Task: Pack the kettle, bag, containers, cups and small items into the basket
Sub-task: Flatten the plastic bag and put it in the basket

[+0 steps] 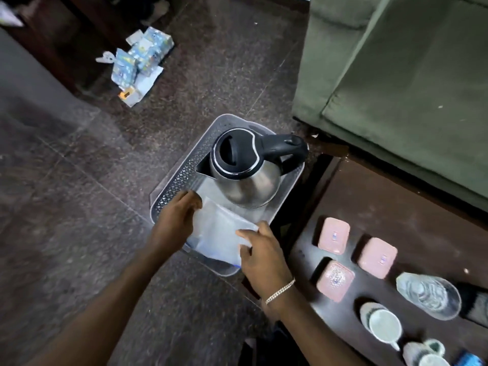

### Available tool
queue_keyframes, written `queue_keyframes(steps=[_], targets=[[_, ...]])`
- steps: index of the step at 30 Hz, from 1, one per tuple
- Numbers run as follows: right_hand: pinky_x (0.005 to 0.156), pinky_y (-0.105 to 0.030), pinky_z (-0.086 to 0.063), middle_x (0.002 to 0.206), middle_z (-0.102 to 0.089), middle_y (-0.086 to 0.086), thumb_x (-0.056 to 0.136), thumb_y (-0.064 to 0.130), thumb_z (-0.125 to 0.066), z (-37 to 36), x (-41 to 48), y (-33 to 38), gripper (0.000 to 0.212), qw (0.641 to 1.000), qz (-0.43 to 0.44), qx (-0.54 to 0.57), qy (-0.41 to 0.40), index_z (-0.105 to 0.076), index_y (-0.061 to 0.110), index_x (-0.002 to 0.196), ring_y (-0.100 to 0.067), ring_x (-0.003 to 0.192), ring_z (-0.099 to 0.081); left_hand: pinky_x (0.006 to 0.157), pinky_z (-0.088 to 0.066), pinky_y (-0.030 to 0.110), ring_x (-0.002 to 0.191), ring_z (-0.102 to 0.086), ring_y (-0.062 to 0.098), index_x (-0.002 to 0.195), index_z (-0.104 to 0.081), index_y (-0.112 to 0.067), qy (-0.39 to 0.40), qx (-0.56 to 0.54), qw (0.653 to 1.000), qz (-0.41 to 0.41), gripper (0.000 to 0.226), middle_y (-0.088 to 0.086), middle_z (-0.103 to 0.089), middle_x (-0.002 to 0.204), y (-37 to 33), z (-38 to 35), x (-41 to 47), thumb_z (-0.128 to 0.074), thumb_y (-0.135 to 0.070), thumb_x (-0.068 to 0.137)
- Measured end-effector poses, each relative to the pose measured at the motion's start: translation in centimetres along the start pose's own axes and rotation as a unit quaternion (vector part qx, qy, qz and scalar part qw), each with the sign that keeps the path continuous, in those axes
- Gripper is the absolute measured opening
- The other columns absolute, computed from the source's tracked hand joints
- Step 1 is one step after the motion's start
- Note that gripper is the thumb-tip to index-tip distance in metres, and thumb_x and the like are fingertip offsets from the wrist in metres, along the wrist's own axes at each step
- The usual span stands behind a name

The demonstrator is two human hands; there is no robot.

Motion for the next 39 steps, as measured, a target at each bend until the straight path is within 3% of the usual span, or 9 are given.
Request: queue_keyframes(steps=[5,11,15,18,21,24,29,34,39], targets=[[0.092,-0.043,-0.040,0.113,-0.060,-0.009,0.079,0.015,-0.063,-4.1,2.2,2.3,0.020,0.966,0.022,-0.249,0.060,-0.067,0.012,0.098,-0.033,0.107,-0.052,0.074,-0.042,0.021,0.085,-0.068,0.030,0.097,-0.072,-0.002,0.091,0.056,0.994,0.010,0.031,0.008,-0.067,0.099,3.5,-1.0,2.5,-0.055,0.020,0.082],[0.098,-0.045,-0.038,0.116,-0.061,-0.013,0.084,0.025,-0.060,-5.0,4.0,1.9,0.026,0.937,-0.042,-0.325,0.122,-0.068,0.013,0.106,-0.035,0.113,-0.051,0.084,-0.054,0.043,0.099,-0.063,0.039,0.107,-0.072,-0.004,0.140,0.099,0.985,0.000,0.026,0.014,-0.062,0.111,3.9,-1.7,3.1,-0.067,0.007,0.084],[0.087,-0.044,-0.050,0.120,-0.049,-0.011,0.087,0.025,-0.063,-4.6,4.8,3.2,0.024,0.949,0.010,-0.310,0.056,-0.067,0.017,0.109,-0.032,0.108,-0.052,0.078,-0.053,0.043,0.095,-0.055,0.031,0.112,-0.068,-0.018,0.142,0.150,0.978,-0.034,0.036,0.008,-0.053,0.111,2.4,-1.3,3.0,-0.083,-0.018,0.079],[0.090,-0.050,-0.046,0.129,-0.044,-0.009,0.087,0.029,-0.063,-6.0,5.7,4.3,0.037,0.953,0.103,-0.278,0.059,-0.057,0.019,0.121,-0.032,0.114,-0.044,0.079,-0.054,0.039,0.089,-0.064,0.030,0.123,-0.064,-0.018,0.275,0.071,0.958,-0.033,0.040,0.006,-0.054,0.107,1.9,-2.6,3.0,-0.075,-0.013,0.085],[0.092,-0.053,-0.040,0.130,-0.044,-0.007,0.088,0.027,-0.057,-7.7,6.5,3.8,0.035,0.951,0.109,-0.266,0.117,-0.054,0.019,0.122,-0.036,0.116,-0.041,0.087,-0.052,0.040,0.098,-0.063,0.032,0.119,-0.066,-0.009,0.352,0.100,0.930,-0.038,0.035,0.008,-0.052,0.108,2.4,-3.6,2.6,-0.072,-0.009,0.085],[0.091,-0.053,-0.036,0.129,-0.045,-0.004,0.087,0.030,-0.057,-8.5,7.0,2.4,0.029,0.944,0.106,-0.280,0.135,-0.059,0.023,0.115,-0.035,0.116,-0.040,0.090,-0.051,0.043,0.100,-0.061,0.032,0.114,-0.067,-0.009,0.359,0.106,0.926,-0.042,0.033,0.009,-0.050,0.111,3.0,-3.8,2.4,-0.077,-0.014,0.083],[0.088,-0.054,-0.034,0.124,-0.048,-0.001,0.083,0.035,-0.056,-8.8,7.5,1.7,0.026,0.936,0.113,-0.300,0.144,-0.063,0.026,0.106,-0.035,0.114,-0.040,0.104,-0.045,0.042,0.112,-0.048,0.023,0.123,-0.059,-0.026,0.369,0.141,0.918,-0.036,0.049,-0.004,-0.037,0.116,4.1,-4.6,1.9,-0.082,-0.029,0.080],[0.089,-0.054,-0.032,0.124,-0.051,0.000,0.078,0.044,-0.034,-8.5,7.2,1.8,0.043,0.934,0.115,-0.296,0.167,-0.067,0.025,0.098,-0.034,0.112,-0.039,0.108,-0.044,0.046,0.122,-0.039,0.024,0.127,-0.047,-0.035,0.370,0.165,0.914,-0.008,0.066,-0.006,-0.031,0.122,4.8,-4.8,1.5,-0.085,-0.026,0.074],[0.093,-0.051,-0.033,0.126,-0.052,0.002,0.080,0.026,-0.056,-8.2,6.2,1.6,0.025,0.926,0.115,-0.314,0.175,-0.069,0.023,0.101,-0.033,0.116,-0.040,0.107,-0.043,0.042,0.125,-0.042,0.025,0.122,-0.045,-0.035,0.347,0.163,0.924,-0.002,0.064,-0.004,-0.033,0.129,4.8,-4.8,1.5,-0.087,-0.029,0.073]])
Point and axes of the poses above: each hand's wrist, its own x-axis towards the middle knuckle, its own z-axis out of the back of the hand, y = z × x, the point moved 5 cm from there along x, towards the middle knuckle
